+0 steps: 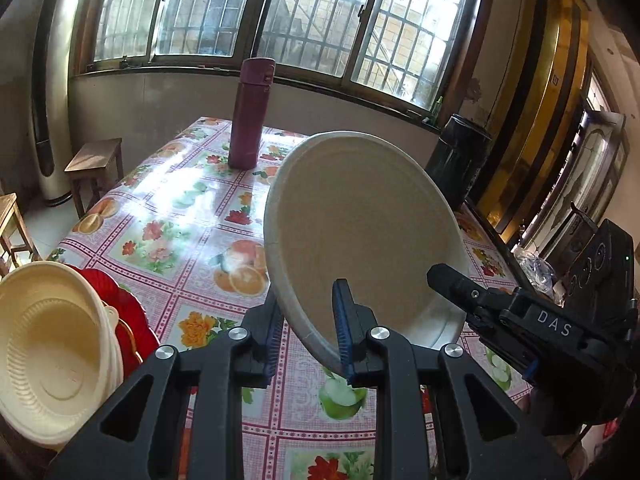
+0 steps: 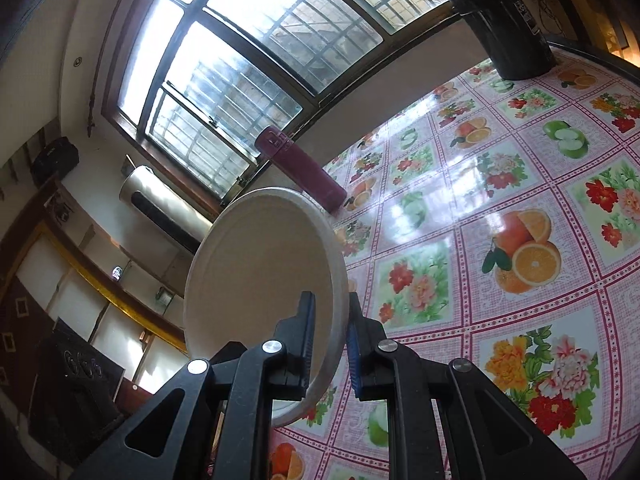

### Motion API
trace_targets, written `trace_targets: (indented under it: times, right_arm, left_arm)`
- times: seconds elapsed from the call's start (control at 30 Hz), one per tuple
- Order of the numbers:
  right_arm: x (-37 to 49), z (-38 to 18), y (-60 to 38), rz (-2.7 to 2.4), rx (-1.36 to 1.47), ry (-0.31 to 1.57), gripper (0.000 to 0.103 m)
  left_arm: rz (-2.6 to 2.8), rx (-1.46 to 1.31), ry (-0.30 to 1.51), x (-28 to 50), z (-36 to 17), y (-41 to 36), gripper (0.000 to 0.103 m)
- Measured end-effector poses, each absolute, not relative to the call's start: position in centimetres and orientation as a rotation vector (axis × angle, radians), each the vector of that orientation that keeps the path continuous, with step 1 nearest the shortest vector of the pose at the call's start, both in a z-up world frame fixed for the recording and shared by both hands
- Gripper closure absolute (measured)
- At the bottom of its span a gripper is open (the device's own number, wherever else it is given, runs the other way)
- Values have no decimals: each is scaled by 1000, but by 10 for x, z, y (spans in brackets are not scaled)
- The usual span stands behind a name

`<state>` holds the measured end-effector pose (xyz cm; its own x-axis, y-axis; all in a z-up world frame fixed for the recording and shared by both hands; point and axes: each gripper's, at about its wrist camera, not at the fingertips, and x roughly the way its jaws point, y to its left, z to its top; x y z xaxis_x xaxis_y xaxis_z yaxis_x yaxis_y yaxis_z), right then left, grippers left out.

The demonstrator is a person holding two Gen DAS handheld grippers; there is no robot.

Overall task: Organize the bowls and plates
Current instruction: 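Carry the white bowl with both grippers over the stacked bowls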

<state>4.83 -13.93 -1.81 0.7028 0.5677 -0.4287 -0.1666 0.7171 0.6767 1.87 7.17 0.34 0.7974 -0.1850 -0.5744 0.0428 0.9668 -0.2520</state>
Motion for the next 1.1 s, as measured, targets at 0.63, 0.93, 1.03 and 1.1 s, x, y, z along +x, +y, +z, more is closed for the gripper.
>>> trace_targets:
  times: [0.63,0.93,1.03,1.1]
  right_arm:
    - [23,11,-37,597,542,686,89]
    - [21,5,-3,634,501,721,89]
    - [20,4,6,645,487,733,89]
    - [19,3,14,652,481,740,89]
  left_arm:
    - [-5,-287,523,-30,20,154,81]
    - [44,-312,531,-37,8,174,81]
    - [59,-318,534,-40,6,180,81]
    - [67,-321,534,-43,4,184,81]
